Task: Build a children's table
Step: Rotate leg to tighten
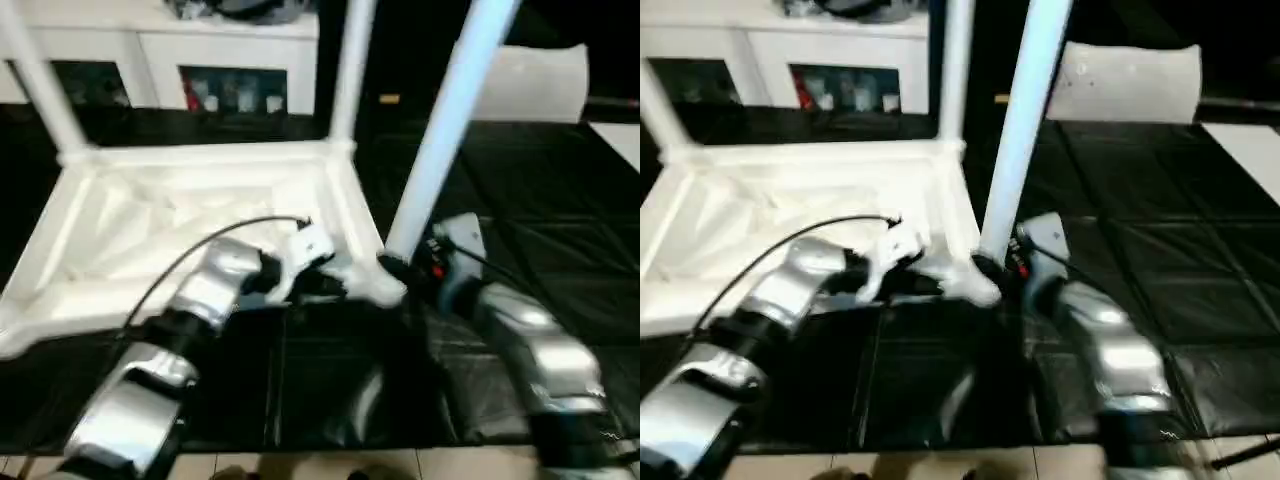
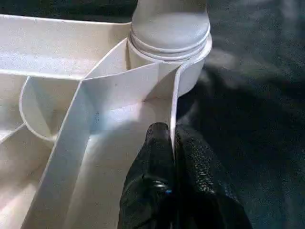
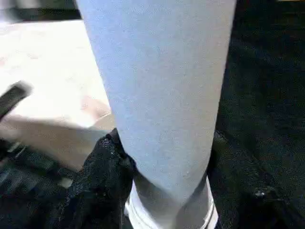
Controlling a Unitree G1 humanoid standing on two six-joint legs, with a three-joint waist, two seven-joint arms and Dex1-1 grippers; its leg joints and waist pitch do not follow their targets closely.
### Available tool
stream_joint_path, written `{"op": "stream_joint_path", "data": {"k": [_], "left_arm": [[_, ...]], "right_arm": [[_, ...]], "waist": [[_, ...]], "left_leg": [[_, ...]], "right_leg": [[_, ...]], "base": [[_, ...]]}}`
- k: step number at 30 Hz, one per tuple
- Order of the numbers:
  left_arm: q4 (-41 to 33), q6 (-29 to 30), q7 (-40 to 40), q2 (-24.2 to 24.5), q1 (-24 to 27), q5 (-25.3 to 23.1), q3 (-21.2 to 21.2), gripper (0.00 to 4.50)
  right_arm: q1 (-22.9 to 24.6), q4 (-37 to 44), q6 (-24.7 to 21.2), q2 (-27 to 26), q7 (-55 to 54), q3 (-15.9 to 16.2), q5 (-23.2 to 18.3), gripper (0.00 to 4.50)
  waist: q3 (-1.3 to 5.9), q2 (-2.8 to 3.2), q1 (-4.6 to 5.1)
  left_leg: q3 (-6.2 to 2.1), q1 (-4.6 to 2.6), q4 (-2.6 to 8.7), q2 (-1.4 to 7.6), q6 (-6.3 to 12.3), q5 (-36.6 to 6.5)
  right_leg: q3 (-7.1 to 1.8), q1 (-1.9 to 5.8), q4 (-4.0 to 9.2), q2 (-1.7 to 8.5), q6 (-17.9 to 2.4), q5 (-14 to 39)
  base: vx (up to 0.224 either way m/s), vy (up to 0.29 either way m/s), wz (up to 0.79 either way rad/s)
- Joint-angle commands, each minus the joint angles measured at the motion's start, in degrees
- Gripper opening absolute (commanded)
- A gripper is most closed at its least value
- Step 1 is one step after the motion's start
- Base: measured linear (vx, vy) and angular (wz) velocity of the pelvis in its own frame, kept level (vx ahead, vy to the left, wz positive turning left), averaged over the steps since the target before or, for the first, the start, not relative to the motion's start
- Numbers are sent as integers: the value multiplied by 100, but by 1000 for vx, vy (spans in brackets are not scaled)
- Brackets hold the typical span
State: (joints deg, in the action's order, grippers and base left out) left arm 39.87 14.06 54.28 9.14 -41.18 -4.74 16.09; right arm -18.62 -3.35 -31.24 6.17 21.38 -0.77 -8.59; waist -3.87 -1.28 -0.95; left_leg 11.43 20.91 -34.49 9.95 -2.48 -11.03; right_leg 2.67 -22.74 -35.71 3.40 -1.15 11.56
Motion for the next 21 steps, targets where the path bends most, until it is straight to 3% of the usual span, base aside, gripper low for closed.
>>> {"op": "stream_joint_path", "data": {"k": [1, 2, 3, 4, 8, 9, 11, 14, 19, 20, 21], "left_arm": [[-287, 165, -549, -610, -210, 171, 29, 0], [-294, 242, -712, -660, -228, 144, -14, 0], [-286, 278, -823, -685, -246, 121, -43, 0], [-308, 311, -911, -709, -241, 88, -72, 0], [-392, 299, -899, -682, -185, 77, -125, 0], [-486, 169, -692, -580, -102, 149, -135, 0], [-594, 157, -493, -422, -6, 195, -132, 0], [-639, -199, -101, -54, 120, 140, -40, 0], [-552, -780, 537, 329, 198, 125, 55, 0], [-489, -1118, 939, 498, 209, 163, 111, 0], [-489, -1118, 939, 498, 209, 163, 111, 0]], "right_arm": [[-102, -311, -192, -583, 11, 733, -125, 196], [-164, -369, -110, -697, -140, 702, -68, 196], [-220, -425, -34, -789, -247, 671, -35, 250], [-262, -456, 23, -903, -335, 605, -37, 263], [-306, -478, 227, -986, -352, 504, -42, 285], [-265, -409, 432, -889, -191, 482, -81, 309], [-169, -273, 616, -711, 103, 493, -170, 316], [19, -103, 839, -267, 689, 411, -225, 353], [193, 66, 925, 347, 1553, 474, -374, 392], [280, 153, 930, 682, 2000, 514, -450, 401], [280, 153, 930, 682, 2000, 514, -450, 401]], "waist": [[371, -6, -27], [382, 7, -18], [390, 20, -5], [389, 17, -7], [422, 39, -6], [422, 58, -9], [445, 63, -12], [453, 23, -7], [435, 43, -21], [431, 6, -22], [429, 17, -38]], "left_leg": [[-204, -66, 405, 313, 9, -1083], [-199, -53, 401, 309, 33, -1042], [-195, -43, 400, 303, 46, -1026], [-199, -52, 400, 308, 60, -1030], [-195, -32, 397, 310, 192, -780], [-196, -35, 399, 311, 210, -747], [-193, -11, 383, 316, 300, -636], [-180, 2, 363, 306, 518, -472], [-174, -17, 362, 334, 572, -618], [-171, -23, 367, 341, 565, -641], [-176, -22, 365, 333, 554, -685]], "right_leg": [[-299, 228, 577, 503, -1051, 1784], [-305, 243, 560, 496, -1099, 1580], [-307, 247, 555, 502, -1132, 1471], [-307, 246, 558, 506, -1138, 1447], [-305, 294, 505, 494, -1232, 847], [-302, 294, 498, 491, -1256, 760], [-305, 330, 460, 510, -1364, 358], [-299, 357, 430, 503, -1488, -63], [-298, 345, 445, 505, -1491, 173], [-295, 335, 458, 503, -1482, 251], [-291, 337, 462, 501, -1459, 354]], "base": [[0, 0, 0], [0, 0, 0], [0, 0, 0], [0, 0, 0], [0, 0, 0], [0, 0, 0], [0, 0, 0], [0, 0, 0], [0, 0, 0], [0, 0, 0], [0, 0, 0]]}}
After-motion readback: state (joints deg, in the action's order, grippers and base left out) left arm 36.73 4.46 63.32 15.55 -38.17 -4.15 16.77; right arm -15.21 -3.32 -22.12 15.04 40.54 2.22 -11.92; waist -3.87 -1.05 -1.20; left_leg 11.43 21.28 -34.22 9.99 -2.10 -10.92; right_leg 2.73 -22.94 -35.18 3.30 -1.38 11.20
